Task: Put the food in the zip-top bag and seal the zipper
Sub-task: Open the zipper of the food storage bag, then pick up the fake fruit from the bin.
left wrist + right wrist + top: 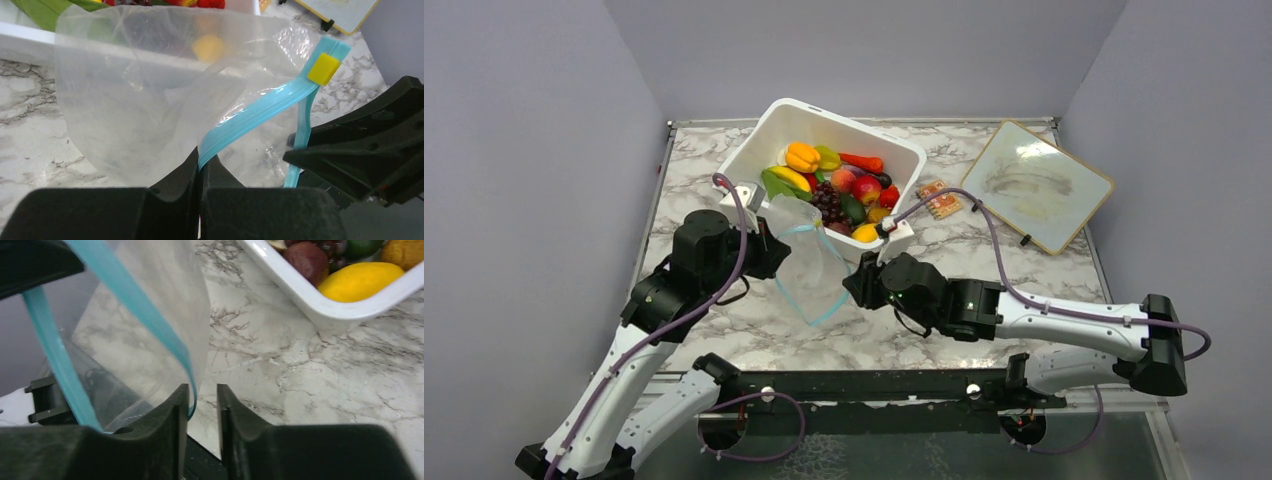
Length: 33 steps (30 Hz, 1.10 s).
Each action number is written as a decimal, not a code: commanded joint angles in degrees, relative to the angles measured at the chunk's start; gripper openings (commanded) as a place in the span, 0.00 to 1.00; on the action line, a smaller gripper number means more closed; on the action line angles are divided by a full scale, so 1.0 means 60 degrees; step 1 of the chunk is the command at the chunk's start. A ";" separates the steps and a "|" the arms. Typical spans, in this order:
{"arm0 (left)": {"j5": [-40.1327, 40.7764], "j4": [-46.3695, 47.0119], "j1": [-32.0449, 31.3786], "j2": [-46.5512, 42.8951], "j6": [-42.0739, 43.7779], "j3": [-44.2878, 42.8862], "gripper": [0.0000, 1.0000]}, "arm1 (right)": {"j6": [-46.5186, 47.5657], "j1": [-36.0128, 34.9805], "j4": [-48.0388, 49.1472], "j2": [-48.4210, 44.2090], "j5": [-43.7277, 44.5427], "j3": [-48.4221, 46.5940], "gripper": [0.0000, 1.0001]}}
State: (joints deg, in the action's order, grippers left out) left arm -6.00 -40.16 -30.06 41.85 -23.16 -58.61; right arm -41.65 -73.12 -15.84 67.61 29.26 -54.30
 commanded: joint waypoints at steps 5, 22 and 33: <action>0.0022 0.0879 0.0060 -0.0321 -0.0174 0.1138 0.00 | 0.2246 0.0019 0.0770 0.0618 -0.1367 -0.1060 0.48; -0.1209 0.2509 0.0058 -0.0737 0.0214 0.3013 0.00 | 0.4679 0.2198 -0.0288 0.1566 -0.1856 -0.3542 0.51; -0.1933 0.3139 0.0074 -0.1455 0.0476 0.3423 0.00 | 0.5962 0.4453 -0.0510 0.4678 -0.3098 -0.5351 0.45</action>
State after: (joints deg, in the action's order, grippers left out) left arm -14.04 -24.53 -30.00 34.98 -21.67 -38.33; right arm -10.15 -48.84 -16.73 90.35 13.52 -82.61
